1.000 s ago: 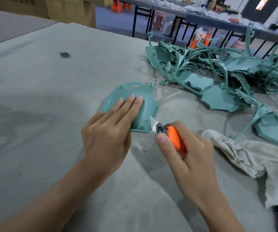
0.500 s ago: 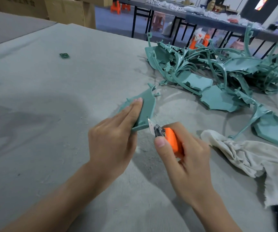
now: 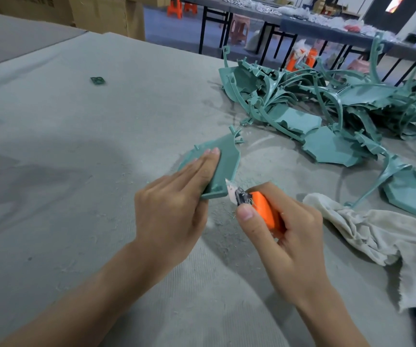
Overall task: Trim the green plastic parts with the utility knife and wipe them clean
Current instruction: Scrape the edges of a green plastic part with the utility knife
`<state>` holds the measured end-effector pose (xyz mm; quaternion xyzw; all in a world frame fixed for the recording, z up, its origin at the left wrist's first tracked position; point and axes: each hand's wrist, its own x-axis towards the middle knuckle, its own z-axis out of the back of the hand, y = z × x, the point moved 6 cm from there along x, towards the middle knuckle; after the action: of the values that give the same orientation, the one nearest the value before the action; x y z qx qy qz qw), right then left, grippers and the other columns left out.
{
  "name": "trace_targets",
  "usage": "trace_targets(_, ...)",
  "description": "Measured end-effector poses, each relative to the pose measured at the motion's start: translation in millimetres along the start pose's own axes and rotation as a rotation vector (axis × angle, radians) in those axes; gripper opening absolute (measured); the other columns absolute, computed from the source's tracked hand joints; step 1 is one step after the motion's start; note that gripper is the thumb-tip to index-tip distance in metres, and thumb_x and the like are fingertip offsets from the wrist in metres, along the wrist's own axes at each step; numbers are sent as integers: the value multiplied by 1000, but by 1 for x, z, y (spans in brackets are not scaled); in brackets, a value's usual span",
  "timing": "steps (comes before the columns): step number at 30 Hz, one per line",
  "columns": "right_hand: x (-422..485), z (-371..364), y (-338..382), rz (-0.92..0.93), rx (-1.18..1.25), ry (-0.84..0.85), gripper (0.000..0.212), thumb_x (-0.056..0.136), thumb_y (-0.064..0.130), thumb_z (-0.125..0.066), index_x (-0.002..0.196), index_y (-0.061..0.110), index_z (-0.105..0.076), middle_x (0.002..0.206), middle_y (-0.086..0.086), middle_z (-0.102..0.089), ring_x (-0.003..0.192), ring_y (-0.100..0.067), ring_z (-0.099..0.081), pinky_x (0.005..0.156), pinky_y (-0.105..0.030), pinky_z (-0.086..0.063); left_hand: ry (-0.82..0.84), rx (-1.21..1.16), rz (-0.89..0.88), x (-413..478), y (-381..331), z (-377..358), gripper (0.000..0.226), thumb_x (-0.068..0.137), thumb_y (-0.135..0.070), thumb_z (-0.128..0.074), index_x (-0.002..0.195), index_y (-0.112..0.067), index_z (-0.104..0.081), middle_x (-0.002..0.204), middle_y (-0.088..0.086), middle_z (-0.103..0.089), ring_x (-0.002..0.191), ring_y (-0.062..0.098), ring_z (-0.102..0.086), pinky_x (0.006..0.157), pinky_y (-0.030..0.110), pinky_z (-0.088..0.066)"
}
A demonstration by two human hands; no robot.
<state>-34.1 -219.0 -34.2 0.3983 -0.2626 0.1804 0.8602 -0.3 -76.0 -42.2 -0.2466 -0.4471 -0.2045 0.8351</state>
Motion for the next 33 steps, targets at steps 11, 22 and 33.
trace_targets(11,2,-2,-3,-62,0,-24,43,96,52,-48,69,19,-48,53,3,-36,47,-12,-38,48,-23,-29,32,-27,-34,0,0,-2,45,97,-16,-29,118,-9,-68,121,-1,-64,94,15,-55,68,12,-28)
trace_targets(22,6,10,-26,-176,-90,-120,47,96,63,-41,67,26,-38,55,-1,-35,48,-16,-36,48,-32,-30,-52,-8,-54,-2,-7,0,46,83,0,-41,118,-11,-68,112,0,-70,94,16,-54,68,20,-40)
trace_targets(33,4,1,-32,-391,523,-2,42,75,54,-67,77,12,-64,54,7,-34,50,-10,-30,50,-23,-28,3,23,-60,-2,4,-1,45,85,1,-45,123,-12,-66,121,0,-67,111,14,-63,83,26,-46)
